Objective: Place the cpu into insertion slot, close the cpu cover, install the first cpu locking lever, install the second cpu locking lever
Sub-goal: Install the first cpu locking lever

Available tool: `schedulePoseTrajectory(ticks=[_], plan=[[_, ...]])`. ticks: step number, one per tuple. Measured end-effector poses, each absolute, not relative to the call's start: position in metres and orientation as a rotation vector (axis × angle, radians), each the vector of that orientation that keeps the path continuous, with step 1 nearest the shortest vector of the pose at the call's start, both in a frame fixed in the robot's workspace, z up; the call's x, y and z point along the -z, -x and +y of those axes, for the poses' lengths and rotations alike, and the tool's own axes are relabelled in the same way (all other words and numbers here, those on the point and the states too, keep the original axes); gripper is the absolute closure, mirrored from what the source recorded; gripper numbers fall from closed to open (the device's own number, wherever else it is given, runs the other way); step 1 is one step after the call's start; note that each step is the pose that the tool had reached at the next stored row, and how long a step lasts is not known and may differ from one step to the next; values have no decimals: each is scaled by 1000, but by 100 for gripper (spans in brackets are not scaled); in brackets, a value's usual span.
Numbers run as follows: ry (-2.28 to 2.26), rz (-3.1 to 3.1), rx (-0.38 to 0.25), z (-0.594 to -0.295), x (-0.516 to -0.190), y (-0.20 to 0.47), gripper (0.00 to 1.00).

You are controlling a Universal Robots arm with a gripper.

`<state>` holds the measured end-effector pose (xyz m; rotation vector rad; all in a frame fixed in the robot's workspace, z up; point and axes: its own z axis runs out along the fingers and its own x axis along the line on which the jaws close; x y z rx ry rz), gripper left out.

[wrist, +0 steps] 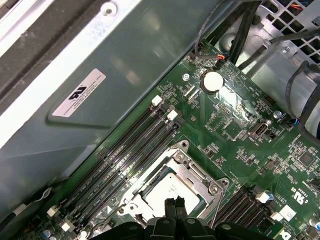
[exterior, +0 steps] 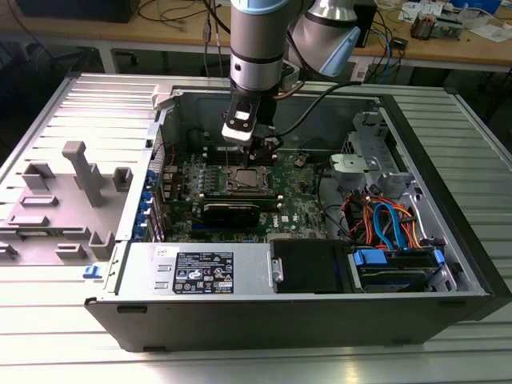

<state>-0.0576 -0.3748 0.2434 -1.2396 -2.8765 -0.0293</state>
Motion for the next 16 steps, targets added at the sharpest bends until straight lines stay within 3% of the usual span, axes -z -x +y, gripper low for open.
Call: schedulePoseTrajectory(ticks=[16], plan=[[1173,-2904,28,-374,-243,58,89]])
